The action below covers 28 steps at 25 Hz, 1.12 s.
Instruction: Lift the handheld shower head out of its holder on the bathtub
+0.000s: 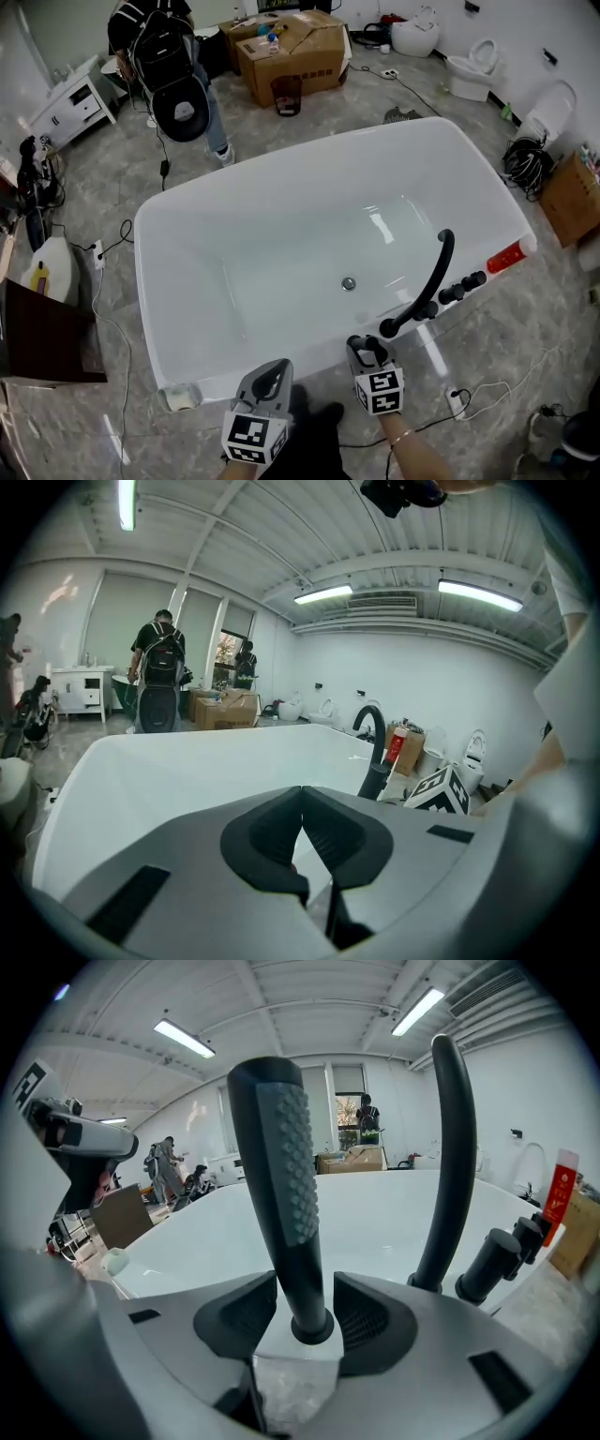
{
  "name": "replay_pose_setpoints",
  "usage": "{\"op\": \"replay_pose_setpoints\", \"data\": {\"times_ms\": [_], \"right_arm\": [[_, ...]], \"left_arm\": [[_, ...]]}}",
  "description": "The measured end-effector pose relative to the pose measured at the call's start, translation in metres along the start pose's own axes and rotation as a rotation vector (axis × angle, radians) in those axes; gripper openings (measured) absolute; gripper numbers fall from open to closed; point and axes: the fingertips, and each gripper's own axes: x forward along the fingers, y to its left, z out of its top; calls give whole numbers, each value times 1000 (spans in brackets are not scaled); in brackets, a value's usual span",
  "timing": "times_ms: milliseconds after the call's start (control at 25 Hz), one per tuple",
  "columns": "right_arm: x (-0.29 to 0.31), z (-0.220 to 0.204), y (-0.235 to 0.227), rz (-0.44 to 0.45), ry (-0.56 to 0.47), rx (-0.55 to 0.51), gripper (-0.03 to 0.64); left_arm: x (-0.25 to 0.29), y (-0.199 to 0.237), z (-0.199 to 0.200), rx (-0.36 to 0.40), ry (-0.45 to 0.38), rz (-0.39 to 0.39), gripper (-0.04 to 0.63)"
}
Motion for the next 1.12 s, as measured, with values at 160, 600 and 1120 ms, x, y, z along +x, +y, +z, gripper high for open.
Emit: {"op": "replay_pose_setpoints", "data": {"times_ms": [160, 600, 1120], "right_arm": [[7, -4, 3, -2, 13, -4, 183], [14, 1, 8, -11, 15, -6, 124], [-3, 14, 16, -16, -12, -24, 137]], "left_arm": [[-1, 5, -4, -4, 4, 1, 20], [-6, 15, -2, -8, 2, 2, 20], [-13, 13, 5, 1, -8, -10, 20]]}}
